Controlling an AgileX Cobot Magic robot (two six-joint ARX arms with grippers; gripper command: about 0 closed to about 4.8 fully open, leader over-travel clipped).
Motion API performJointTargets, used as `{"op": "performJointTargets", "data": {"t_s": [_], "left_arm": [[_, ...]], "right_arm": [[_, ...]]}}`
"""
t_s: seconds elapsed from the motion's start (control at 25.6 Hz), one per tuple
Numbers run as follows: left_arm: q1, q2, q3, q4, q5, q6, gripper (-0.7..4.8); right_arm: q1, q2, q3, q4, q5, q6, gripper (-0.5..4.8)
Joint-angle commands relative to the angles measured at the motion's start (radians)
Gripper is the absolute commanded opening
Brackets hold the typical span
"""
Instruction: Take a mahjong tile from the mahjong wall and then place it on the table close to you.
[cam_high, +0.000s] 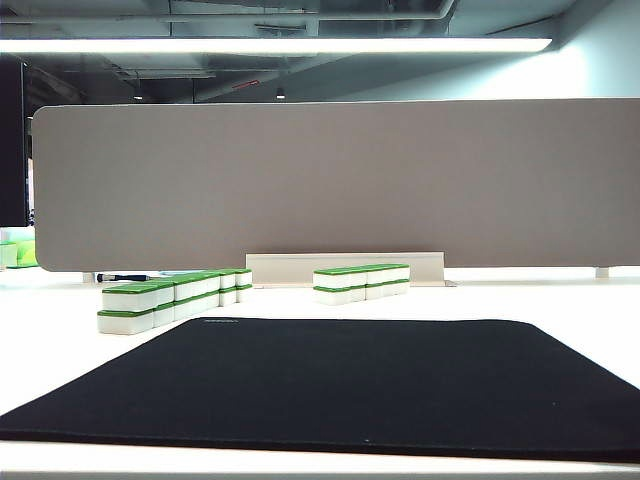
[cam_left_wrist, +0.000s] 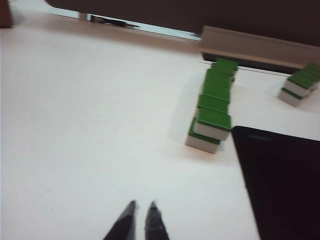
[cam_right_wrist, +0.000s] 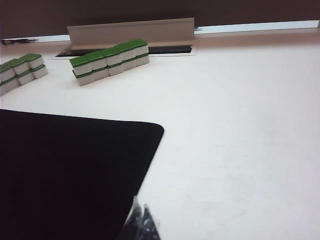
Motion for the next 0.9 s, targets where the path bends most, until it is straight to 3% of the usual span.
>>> {"op": "performJointTargets", "data": {"t_s": [0.04,0.23,0.9], "left_arm": [[-0.001,0.001,0.003,-0.004,0.075,-0.034,0.26],[-0.001,0.001,0.003,0.003,0.153,-0.070,0.25],[-0.001,0.001,0.005,0.006,0.185,-0.071,0.25]], "right_arm": [[0.000,-0.009,0.008,0.018,-0.024,0.099,-0.02],[0.000,-0.006,0.074,-0.033,-0.050,0.098,-0.02],[0.000,-0.005,0.264,-0.133,-0.087,0.103,-0.02]]}}
